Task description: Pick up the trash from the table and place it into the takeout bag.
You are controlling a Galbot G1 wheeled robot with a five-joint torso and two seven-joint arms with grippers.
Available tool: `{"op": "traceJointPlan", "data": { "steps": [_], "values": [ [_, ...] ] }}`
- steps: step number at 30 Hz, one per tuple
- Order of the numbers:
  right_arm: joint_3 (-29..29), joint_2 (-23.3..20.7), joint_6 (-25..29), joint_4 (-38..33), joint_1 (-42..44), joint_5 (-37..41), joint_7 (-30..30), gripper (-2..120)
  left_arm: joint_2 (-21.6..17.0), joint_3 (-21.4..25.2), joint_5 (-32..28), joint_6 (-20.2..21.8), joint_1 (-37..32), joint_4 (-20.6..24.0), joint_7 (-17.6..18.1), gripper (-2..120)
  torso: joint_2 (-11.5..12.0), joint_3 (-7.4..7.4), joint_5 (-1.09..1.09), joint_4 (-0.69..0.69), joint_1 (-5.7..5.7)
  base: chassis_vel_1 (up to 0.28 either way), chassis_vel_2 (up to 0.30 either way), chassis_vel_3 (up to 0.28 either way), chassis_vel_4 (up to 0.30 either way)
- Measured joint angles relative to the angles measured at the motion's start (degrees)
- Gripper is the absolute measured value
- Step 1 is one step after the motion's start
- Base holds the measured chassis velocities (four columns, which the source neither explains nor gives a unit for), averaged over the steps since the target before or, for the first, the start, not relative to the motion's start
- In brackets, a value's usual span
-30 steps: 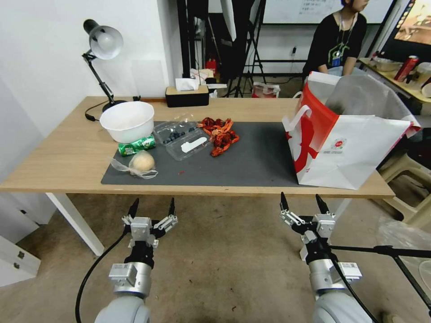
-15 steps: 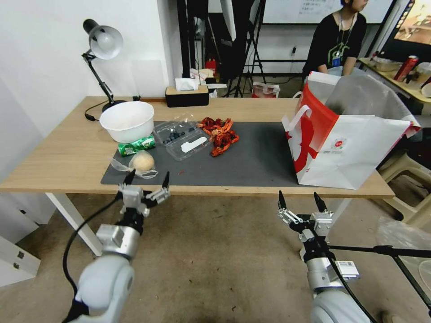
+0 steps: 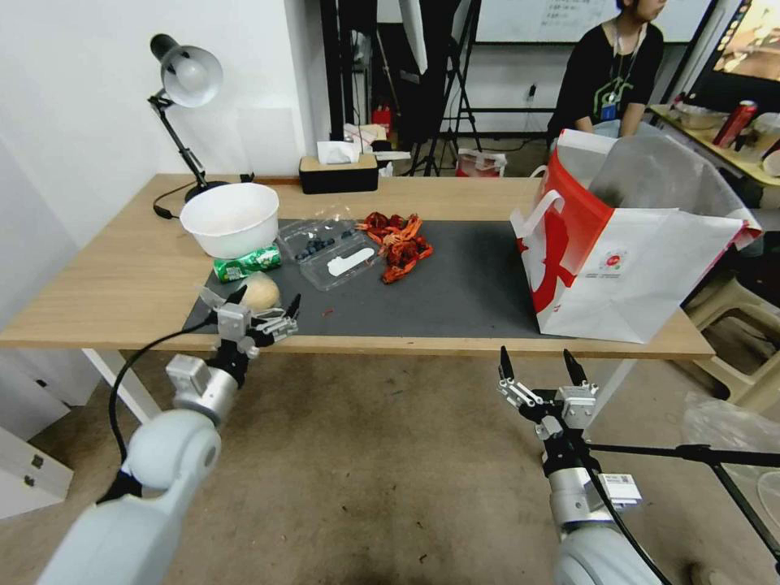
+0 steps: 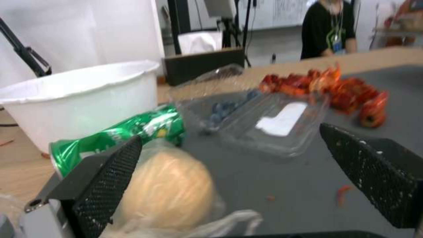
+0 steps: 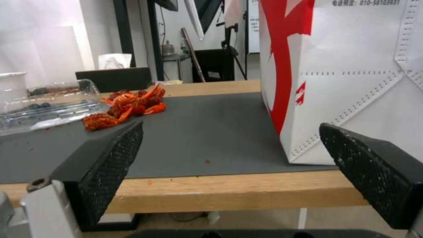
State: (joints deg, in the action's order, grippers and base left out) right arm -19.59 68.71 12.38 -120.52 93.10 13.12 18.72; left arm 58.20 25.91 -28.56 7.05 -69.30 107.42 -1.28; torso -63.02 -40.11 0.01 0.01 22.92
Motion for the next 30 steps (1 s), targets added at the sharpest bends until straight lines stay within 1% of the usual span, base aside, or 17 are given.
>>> {"op": "traceJointPlan", "data": {
  "steps": [3,5,6,7,9,10,12,14,16,17,19,20,24,25,28,29,30],
  "values": [
    [0.00,0.00,-0.03,0.04,-0.12,-0.02,0.02,99,-0.68,-0.31,-0.18,0.32,0.83,-0.71,0.09,100,0.00,0.00,0.00,0.00,0.00,0.000,0.000,0.000,0.000],
    [-0.01,0.01,-0.06,0.08,-0.31,-0.02,0.03,99,-1.95,-1.01,-0.65,0.91,2.65,-2.31,0.21,100,0.00,0.00,0.00,-0.01,0.00,0.000,0.000,0.000,0.000],
    [-0.07,0.02,-0.08,0.12,-0.42,-0.02,0.06,99,-3.21,-1.75,-1.29,2.09,4.26,-3.62,0.26,100,0.00,0.00,0.00,-0.02,0.00,0.000,0.000,0.000,0.000],
    [-0.07,0.02,-0.08,0.12,-0.42,-0.02,0.06,99,-3.21,-1.75,-1.29,2.09,4.26,-3.62,0.26,100,0.00,0.00,0.00,-0.02,0.00,0.000,0.000,0.000,0.000],
    [-0.29,0.02,-0.08,0.17,-0.45,-0.02,0.12,99,-4.99,-2.95,-2.73,4.75,6.67,-5.28,0.45,100,0.00,0.00,0.00,-0.01,0.00,0.000,0.000,0.000,0.000],
    [-0.29,0.02,-0.08,0.17,-0.45,-0.02,0.12,99,-4.99,-2.95,-2.73,4.75,6.67,-5.28,0.45,100,0.00,0.00,0.00,-0.01,0.00,0.000,0.000,0.000,0.000],
    [-0.46,0.02,-0.06,0.20,-0.34,-0.02,0.16,99,-6.15,-3.70,-3.92,7.23,7.76,-5.99,0.47,100,0.00,0.00,0.00,-0.01,0.00,0.000,0.000,0.000,0.000],
    [-0.50,0.01,-0.04,0.21,-0.31,-0.01,0.16,99,-6.45,-3.88,-4.22,8.05,7.98,-6.12,0.47,100,0.00,0.00,0.00,-0.01,0.00,0.000,0.000,0.000,0.000],
    [-0.66,-0.01,0.08,0.31,-0.32,0.03,0.21,99,-7.24,-4.48,-5.14,9.97,8.53,-6.32,0.43,96,0.00,0.00,0.00,0.00,0.00,0.000,0.000,0.000,0.000],
    [-0.66,-0.01,0.08,0.31,-0.32,0.03,0.21,99,-7.24,-4.48,-5.14,9.97,8.53,-6.32,0.43,96,0.00,0.00,0.00,0.00,0.00,0.000,0.000,0.000,0.000],
    [-0.68,-0.01,0.25,0.55,-0.45,0.07,0.24,98,-7.72,-5.08,-6.18,12.47,9.45,-6.41,0.42,88,0.00,0.01,0.00,-0.01,0.00,0.000,0.000,0.000,0.000],
    [-0.68,-0.01,0.25,0.55,-0.45,0.07,0.24,98,-7.72,-5.08,-6.18,12.47,9.45,-6.41,0.42,88,0.00,0.01,0.00,-0.01,0.00,0.000,0.000,0.000,0.000],
    [-0.61,0.18,0.47,1.03,-0.75,0.09,0.27,98,-8.47,-6.08,-6.46,14.71,10.93,-7.76,0.33,69,0.00,0.01,-0.01,0.00,0.00,0.000,0.000,0.000,0.000],
    [-0.61,0.18,0.47,1.03,-0.75,0.09,0.27,98,-8.47,-6.08,-6.46,14.71,10.93,-7.76,0.33,69,0.00,0.01,-0.01,0.00,0.00,0.000,0.000,0.000,0.000],
    [-0.63,0.20,0.66,1.22,-0.77,0.09,0.31,95,-8.75,-6.30,-6.08,15.44,11.21,-8.22,0.14,54,0.00,0.01,-0.01,-0.01,-0.01,0.000,0.000,0.000,0.000],
    [-0.63,0.20,0.66,1.22,-0.77,0.09,0.31,95,-8.75,-6.30,-6.08,15.44,11.21,-8.22,0.14,54,0.00,0.01,-0.01,-0.01,-0.01,0.000,0.000,0.000,0.000],
    [-0.65,0.23,0.71,1.27,-0.77,0.09,0.31,95,-8.83,-6.38,-5.99,15.58,11.22,-8.28,0.09,50,0.00,0.01,-0.01,-0.01,-0.02,0.000,0.000,0.000,0.000]
  ]
}}
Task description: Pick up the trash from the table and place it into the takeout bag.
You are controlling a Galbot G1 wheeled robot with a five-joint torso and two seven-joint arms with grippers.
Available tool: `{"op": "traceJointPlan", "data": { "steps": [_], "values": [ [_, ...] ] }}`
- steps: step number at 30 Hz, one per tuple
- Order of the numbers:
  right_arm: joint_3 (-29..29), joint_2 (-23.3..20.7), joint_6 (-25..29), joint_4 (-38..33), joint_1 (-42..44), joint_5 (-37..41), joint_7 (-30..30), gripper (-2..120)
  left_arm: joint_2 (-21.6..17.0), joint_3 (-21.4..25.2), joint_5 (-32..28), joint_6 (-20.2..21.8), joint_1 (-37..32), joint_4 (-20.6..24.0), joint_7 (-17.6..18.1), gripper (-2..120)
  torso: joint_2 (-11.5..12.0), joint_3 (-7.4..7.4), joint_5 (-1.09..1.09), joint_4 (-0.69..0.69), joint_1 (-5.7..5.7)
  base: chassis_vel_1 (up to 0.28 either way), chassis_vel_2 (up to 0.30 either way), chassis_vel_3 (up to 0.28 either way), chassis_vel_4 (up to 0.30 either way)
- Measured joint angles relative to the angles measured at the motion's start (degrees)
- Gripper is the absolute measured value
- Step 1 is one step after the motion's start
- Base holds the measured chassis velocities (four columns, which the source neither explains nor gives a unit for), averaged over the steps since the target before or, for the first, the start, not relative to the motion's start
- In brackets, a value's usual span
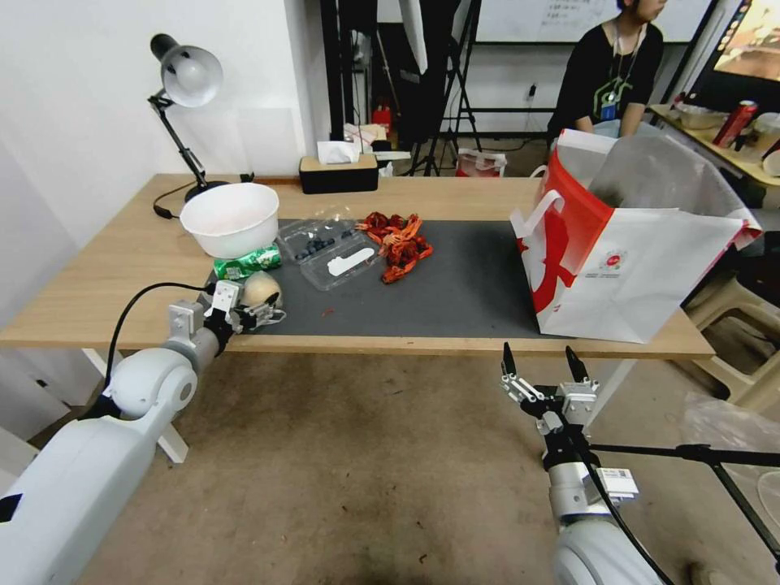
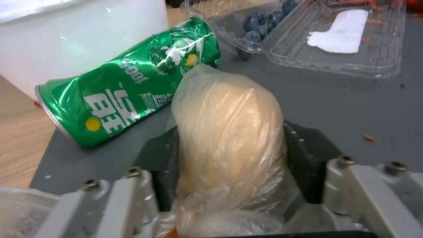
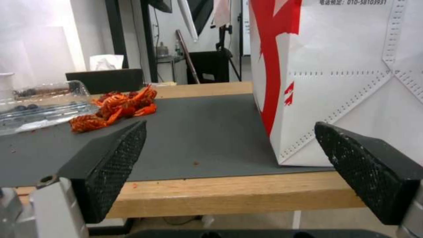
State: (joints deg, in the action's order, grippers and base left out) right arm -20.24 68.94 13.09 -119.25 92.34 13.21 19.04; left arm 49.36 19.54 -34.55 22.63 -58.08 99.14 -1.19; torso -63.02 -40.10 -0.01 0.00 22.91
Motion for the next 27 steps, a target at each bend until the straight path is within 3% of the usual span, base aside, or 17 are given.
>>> {"op": "traceJointPlan", "data": {
  "steps": [7,9,14,17,21,23,27],
  "values": [
    [-0.03,0.20,0.21,0.26,0.01,-0.14,0.06,94,-0.25,-0.39,0.82,-1.20,0.08,-0.30,-0.55,27,0.00,0.00,0.00,0.00,0.00,0.000,0.000,0.000,0.000],
    [-0.04,0.27,0.34,0.35,0.01,-0.18,0.07,93,-0.32,-0.49,1.13,-3.44,0.18,-0.32,-0.90,15,0.00,0.00,0.02,0.01,0.00,0.000,0.000,0.000,0.000],
    [-0.05,0.40,0.61,0.49,0.11,-0.31,0.06,93,-0.81,-0.55,0.64,-7.59,0.75,0.50,-2.35,5,0.00,-0.01,0.01,0.01,0.00,0.000,0.000,0.000,0.000],
    [-0.05,0.44,0.64,0.56,0.16,-0.37,0.02,93,-1.22,-0.97,-1.08,-9.43,1.51,0.80,-3.85,4,0.00,0.00,0.01,0.01,0.00,0.000,0.000,0.000,0.000],
    [0.03,0.87,0.81,0.68,0.14,-0.77,-0.05,93,-2.34,-5.38,-9.60,-16.86,7.09,-0.04,-10.34,4,0.00,-0.01,0.00,-0.01,0.01,0.000,0.000,0.000,0.000],
    [0.03,0.91,0.83,0.69,0.14,-0.81,-0.05,93,-2.38,-5.99,-10.38,-17.49,7.75,-0.18,-10.99,4,0.00,-0.01,0.00,0.00,0.01,0.000,0.000,0.000,0.000],
    [-0.22,1.02,1.10,0.73,0.33,-0.93,-0.05,93,-2.80,-11.46,-15.06,-20.82,13.14,-0.96,-15.75,4,0.00,-0.01,0.01,0.00,0.01,0.000,0.000,0.000,0.000]
  ]
}}
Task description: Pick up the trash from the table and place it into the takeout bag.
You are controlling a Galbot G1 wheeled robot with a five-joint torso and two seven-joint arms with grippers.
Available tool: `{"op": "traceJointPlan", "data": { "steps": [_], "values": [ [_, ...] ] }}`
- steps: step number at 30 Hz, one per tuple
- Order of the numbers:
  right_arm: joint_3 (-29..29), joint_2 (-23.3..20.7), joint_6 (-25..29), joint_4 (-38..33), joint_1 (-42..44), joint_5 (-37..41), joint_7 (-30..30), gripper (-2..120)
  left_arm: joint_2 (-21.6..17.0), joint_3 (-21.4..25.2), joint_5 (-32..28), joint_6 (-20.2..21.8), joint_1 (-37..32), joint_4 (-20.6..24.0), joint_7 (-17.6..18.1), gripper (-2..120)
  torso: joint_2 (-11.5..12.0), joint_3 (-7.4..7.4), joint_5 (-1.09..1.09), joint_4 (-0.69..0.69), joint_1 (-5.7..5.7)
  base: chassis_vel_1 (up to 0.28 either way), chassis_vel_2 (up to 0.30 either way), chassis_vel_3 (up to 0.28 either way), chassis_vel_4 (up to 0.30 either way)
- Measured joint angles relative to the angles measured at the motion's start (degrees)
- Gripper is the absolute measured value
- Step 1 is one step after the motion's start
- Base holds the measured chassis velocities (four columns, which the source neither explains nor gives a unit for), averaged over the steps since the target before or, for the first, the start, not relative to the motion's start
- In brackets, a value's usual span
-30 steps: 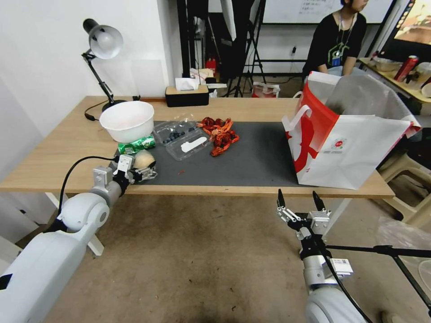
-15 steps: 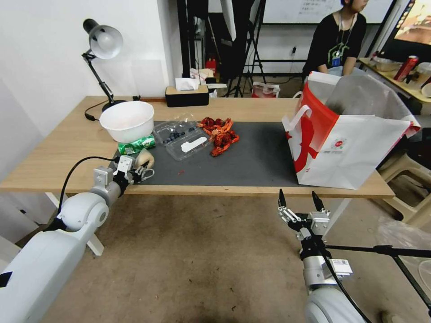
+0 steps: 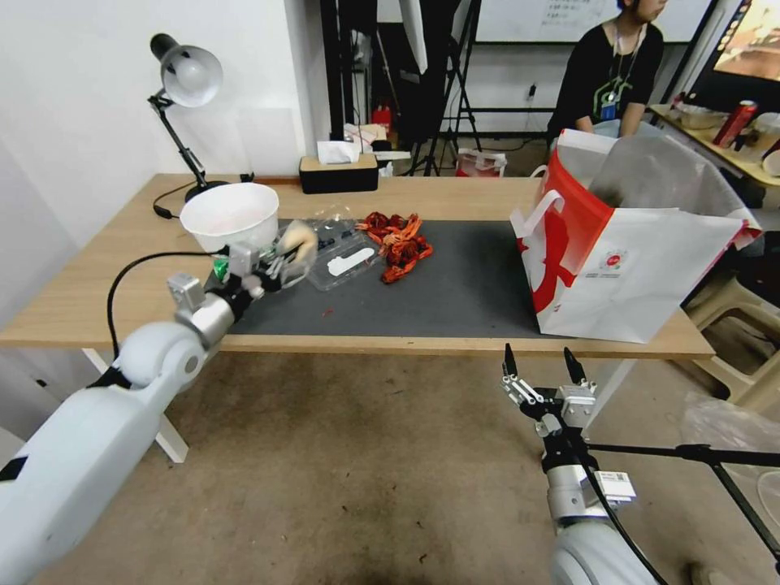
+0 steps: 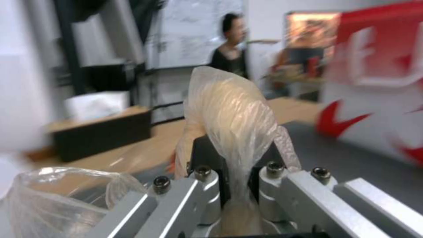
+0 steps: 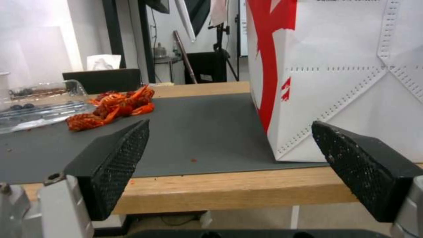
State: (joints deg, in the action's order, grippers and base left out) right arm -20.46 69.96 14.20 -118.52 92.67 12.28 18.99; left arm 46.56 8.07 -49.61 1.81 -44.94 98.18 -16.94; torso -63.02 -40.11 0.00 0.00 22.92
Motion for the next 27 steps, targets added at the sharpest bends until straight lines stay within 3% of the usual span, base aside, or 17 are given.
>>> {"op": "traceJointPlan", "data": {
  "steps": [2,3,5,8,10,12,14,15,18,23,25,27],
  "values": [
    [-0.24,0.01,0.26,0.09,0.00,-0.03,-0.05,93,-0.04,-5.32,-2.75,-1.44,5.32,-1.17,-3.51,4,0.00,0.00,0.00,0.00,0.00,0.000,0.000,0.000,0.000],
    [-0.24,0.01,0.26,0.09,0.00,-0.03,-0.05,93,-0.04,-5.32,-2.75,-1.44,5.32,-1.17,-3.51,4,0.00,0.00,0.00,0.00,0.00,0.000,0.000,0.000,0.000],
    [-0.30,0.04,0.46,0.16,-0.21,-0.03,-0.16,93,0.19,-9.91,-4.54,-1.80,10.40,-2.11,-4.43,4,0.00,0.00,-0.01,-0.01,0.00,0.000,0.000,0.000,0.000],
    [-0.30,0.11,0.53,0.29,-0.47,-0.06,-0.22,93,0.60,-13.19,-5.66,-1.83,14.36,-2.91,-4.72,4,0.00,0.00,-0.01,-0.01,0.01,0.000,0.000,0.000,0.000],
    [-0.25,0.19,0.56,0.49,-0.86,-0.15,-0.23,93,1.85,-18.69,-7.55,-1.76,21.89,-4.52,-4.69,4,0.00,0.00,-0.01,0.01,0.00,0.000,0.000,0.000,0.000],
    [-0.26,0.19,0.56,0.56,-0.95,-0.17,-0.23,93,2.33,-20.15,-8.07,-1.70,24.12,-5.03,-4.66,4,0.00,0.00,0.00,0.01,0.00,0.000,0.000,0.000,0.000],
    [-0.44,0.20,0.60,0.73,-1.13,-0.20,-0.22,93,4.04,-25.41,-9.71,-1.59,30.68,-6.87,-4.52,4,0.00,0.00,-0.03,0.01,0.00,0.000,0.000,0.000,0.000],
    [-0.44,0.20,0.60,0.73,-1.13,-0.20,-0.22,93,4.04,-25.41,-9.71,-1.59,30.68,-6.87,-4.52,4,0.00,0.00,-0.03,0.01,0.00,0.000,0.000,0.000,0.000],
    [-0.87,0.18,0.75,0.92,-1.11,-0.21,-0.17,93,8.06,-33.83,-11.49,-1.40,39.54,-10.81,-4.37,4,0.00,0.00,-0.02,0.00,0.01,0.000,0.000,0.000,0.000],
    [-1.00,0.40,0.81,0.96,-1.10,-0.21,-0.13,93,13.57,-38.85,-12.53,-1.34,45.70,-14.82,-4.14,4,0.01,-0.01,0.00,0.00,0.01,0.000,0.000,0.000,0.000],
    [-1.01,0.61,0.84,0.98,-1.11,-0.35,-0.12,93,17.76,-41.77,-13.39,-1.31,49.64,-17.38,-3.65,4,0.01,-0.01,-0.03,-0.02,0.01,0.000,0.000,0.000,0.000],
    [-1.01,0.66,0.85,0.98,-1.11,-0.39,-0.11,93,18.92,-42.62,-13.66,-1.28,50.84,-18.14,-3.53,4,0.01,-0.01,-0.04,-0.02,0.01,0.000,0.000,0.000,0.000]
  ]
}}
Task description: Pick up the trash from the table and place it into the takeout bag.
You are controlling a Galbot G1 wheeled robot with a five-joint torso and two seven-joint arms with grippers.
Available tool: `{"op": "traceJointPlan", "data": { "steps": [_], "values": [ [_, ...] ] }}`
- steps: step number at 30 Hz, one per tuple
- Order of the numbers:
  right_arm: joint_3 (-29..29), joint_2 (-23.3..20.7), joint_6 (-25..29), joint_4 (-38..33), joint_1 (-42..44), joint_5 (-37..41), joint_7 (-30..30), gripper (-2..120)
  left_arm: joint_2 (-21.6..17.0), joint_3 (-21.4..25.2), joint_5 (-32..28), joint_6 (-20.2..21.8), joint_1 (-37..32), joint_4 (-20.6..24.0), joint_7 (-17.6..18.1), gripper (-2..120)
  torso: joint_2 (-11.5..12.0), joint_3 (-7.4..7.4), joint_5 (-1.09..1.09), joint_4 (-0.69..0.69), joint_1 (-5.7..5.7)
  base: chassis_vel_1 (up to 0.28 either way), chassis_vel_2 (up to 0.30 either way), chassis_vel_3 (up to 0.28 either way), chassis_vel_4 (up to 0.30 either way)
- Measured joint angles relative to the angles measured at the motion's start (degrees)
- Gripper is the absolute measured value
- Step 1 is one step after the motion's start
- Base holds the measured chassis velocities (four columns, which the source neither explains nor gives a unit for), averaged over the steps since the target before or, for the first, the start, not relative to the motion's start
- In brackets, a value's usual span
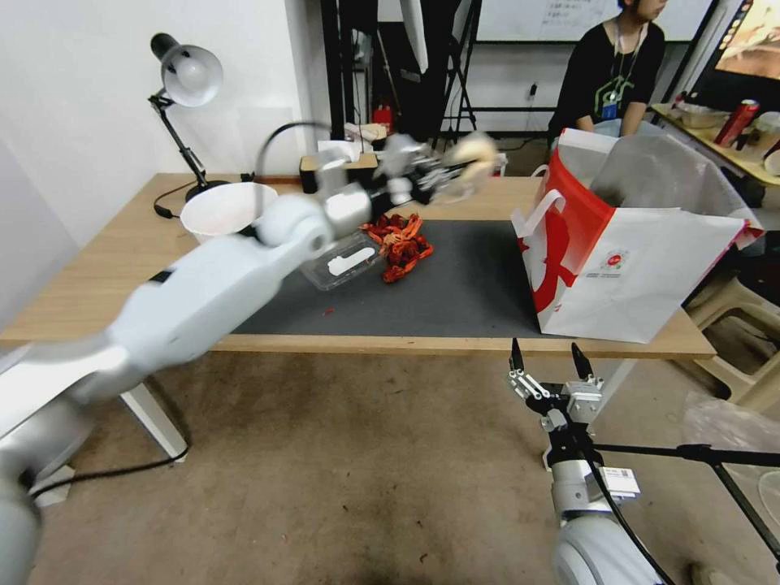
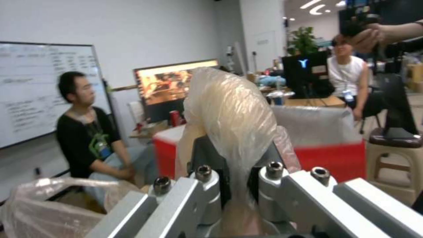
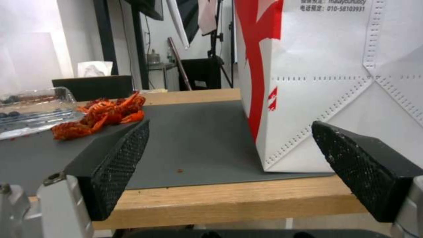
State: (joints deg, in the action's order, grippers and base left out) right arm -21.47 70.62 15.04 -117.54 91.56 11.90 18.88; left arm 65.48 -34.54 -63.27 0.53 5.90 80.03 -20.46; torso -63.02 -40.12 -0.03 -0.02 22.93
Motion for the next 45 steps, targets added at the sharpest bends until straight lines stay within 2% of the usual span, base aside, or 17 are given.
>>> {"op": "traceJointPlan", "data": {
  "steps": [4,6,8,12,13,17,18,20,22,24,29,31,33,35,39,42,45],
  "values": [
    [0.00,0.13,0.20,0.32,-0.17,-0.06,0.03,93,6.80,-4.83,-1.55,0.36,6.44,-4.97,0.50,4,0.00,0.01,0.02,0.02,0.00,0.000,0.000,0.000,0.000],
    [-0.01,0.14,0.23,0.38,-0.21,-0.06,0.03,93,7.68,-5.59,-1.79,0.42,7.23,-5.76,0.61,4,0.00,0.01,0.02,0.03,0.00,0.000,0.000,0.000,0.000],
    [-0.02,0.19,0.35,0.60,-0.37,-0.06,0.04,93,10.73,-8.12,-2.40,0.55,9.76,-8.59,0.69,4,0.00,0.01,0.02,0.03,0.00,0.000,0.000,0.000,0.000],
    [-0.06,0.23,0.45,0.73,-0.49,-0.06,0.04,93,14.14,-10.57,-2.85,0.60,11.91,-12.06,0.50,4,0.00,0.01,0.02,0.03,0.00,0.000,0.000,0.000,0.000],
    [-0.06,0.23,0.45,0.73,-0.49,-0.06,0.04,93,14.14,-10.57,-2.85,0.60,11.91,-12.06,0.50,4,0.00,0.01,0.02,0.03,0.00,0.000,0.000,0.000,0.000],
    [-0.19,0.34,0.63,0.85,-0.51,-0.04,0.05,93,18.55,-12.37,-2.98,0.62,13.38,-15.96,0.26,4,0.00,0.01,0.02,0.03,0.00,0.000,0.000,0.000,0.000],
    [-0.24,0.38,0.75,0.94,-0.47,-0.05,0.06,93,20.97,-12.99,-2.98,1.02,13.90,-18.22,0.23,3,0.00,0.01,0.01,0.00,-0.01,0.000,0.000,0.000,0.000],
    [-0.31,0.39,0.86,0.96,-0.39,-0.04,0.07,93,22.96,-13.49,-2.80,1.08,14.21,-20.66,-0.05,3,-0.01,0.01,0.01,-0.01,-0.01,0.000,0.000,0.000,0.000],
    [-0.35,0.39,0.91,0.96,-0.35,-0.04,0.08,93,23.89,-13.57,-2.34,1.10,14.27,-21.84,-0.19,3,-0.01,0.01,0.01,0.01,0.00,0.000,0.000,0.000,0.000],
    [-0.44,0.41,1.01,0.97,-0.31,-0.01,0.11,93,25.05,-13.55,-1.90,1.20,14.27,-23.04,0.04,14,-0.01,0.01,0.03,0.03,-0.01,0.000,0.000,0.000,0.000],
    [-0.49,0.42,1.15,1.03,-0.14,0.00,0.12,93,25.48,-13.52,-1.67,1.35,14.27,-23.41,0.28,27,-0.01,0.01,0.03,0.02,-0.01,0.000,0.000,0.000,0.000],
    [-0.50,0.51,1.18,1.04,-0.12,0.01,0.13,93,25.28,-13.28,-2.06,1.46,14.19,-22.85,0.86,39,-0.01,0.01,0.03,0.03,-0.01,0.000,0.000,0.000,0.000],
    [-0.50,0.54,1.19,1.04,-0.11,0.01,0.13,93,25.10,-13.08,-2.39,1.55,14.14,-22.49,1.18,43,-0.01,0.01,0.03,0.03,-0.01,0.000,0.000,0.000,0.000],
    [-0.45,0.57,1.19,1.04,-0.10,0.00,0.13,93,24.62,-12.36,-2.86,1.81,13.92,-21.84,1.65,55,-0.01,0.01,0.03,0.03,-0.01,0.000,0.000,0.000,0.000],
    [-0.41,0.60,1.19,1.08,-0.08,-0.02,0.13,93,24.04,-11.78,-3.03,1.91,13.65,-21.28,1.99,63,-0.01,0.01,0.03,0.03,-0.01,0.000,0.000,0.000,0.000],
    [-0.32,0.74,1.19,1.09,-0.04,-0.18,0.13,93,22.55,-10.36,-3.38,1.92,12.89,-19.37,3.14,79,-0.01,0.01,0.04,0.02,-0.01,0.000,0.000,0.000,0.000],
    [-0.31,0.76,1.19,1.09,-0.03,-0.21,0.13,93,22.07,-9.80,-3.68,1.93,12.59,-18.58,3.95,83,-0.01,0.01,0.04,0.02,-0.01,0.000,0.000,0.000,0.000]
  ]
}}
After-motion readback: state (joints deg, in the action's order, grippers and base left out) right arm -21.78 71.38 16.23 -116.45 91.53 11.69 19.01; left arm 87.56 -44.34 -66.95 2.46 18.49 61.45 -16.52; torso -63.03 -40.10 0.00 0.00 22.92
